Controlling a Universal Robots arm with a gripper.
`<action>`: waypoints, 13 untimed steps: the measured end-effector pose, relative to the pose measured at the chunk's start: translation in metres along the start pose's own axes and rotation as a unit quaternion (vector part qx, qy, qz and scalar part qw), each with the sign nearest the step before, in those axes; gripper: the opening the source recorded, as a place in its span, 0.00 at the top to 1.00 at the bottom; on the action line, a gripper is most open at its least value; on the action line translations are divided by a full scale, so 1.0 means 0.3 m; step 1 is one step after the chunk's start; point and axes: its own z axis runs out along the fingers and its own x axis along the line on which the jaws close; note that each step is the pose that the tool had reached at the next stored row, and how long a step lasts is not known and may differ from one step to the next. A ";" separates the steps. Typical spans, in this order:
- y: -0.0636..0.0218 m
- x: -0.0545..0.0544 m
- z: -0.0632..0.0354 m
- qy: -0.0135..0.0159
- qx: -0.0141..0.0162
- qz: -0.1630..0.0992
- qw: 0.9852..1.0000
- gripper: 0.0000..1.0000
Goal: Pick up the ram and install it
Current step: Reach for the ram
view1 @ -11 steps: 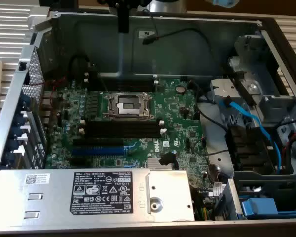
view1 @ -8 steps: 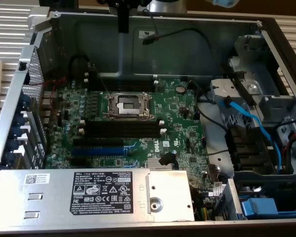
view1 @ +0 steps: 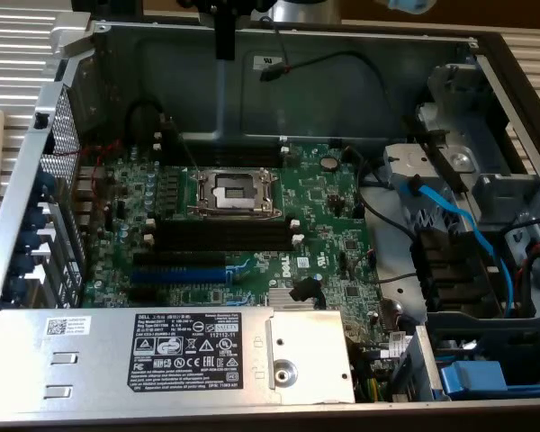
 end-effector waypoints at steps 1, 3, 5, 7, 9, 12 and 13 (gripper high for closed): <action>0.000 0.000 0.000 0.000 0.000 0.000 1.000 0.90; 0.001 0.004 -0.002 0.000 0.000 0.000 1.000 0.90; 0.004 0.014 -0.006 0.000 0.001 0.000 1.000 0.90; 0.011 0.033 -0.008 0.000 0.003 0.000 1.000 0.90; 0.017 0.065 -0.009 0.000 0.007 0.000 1.000 0.90; 0.019 0.101 -0.009 -0.001 0.010 0.000 1.000 0.90; 0.018 0.116 -0.010 -0.001 0.010 0.000 1.000 0.90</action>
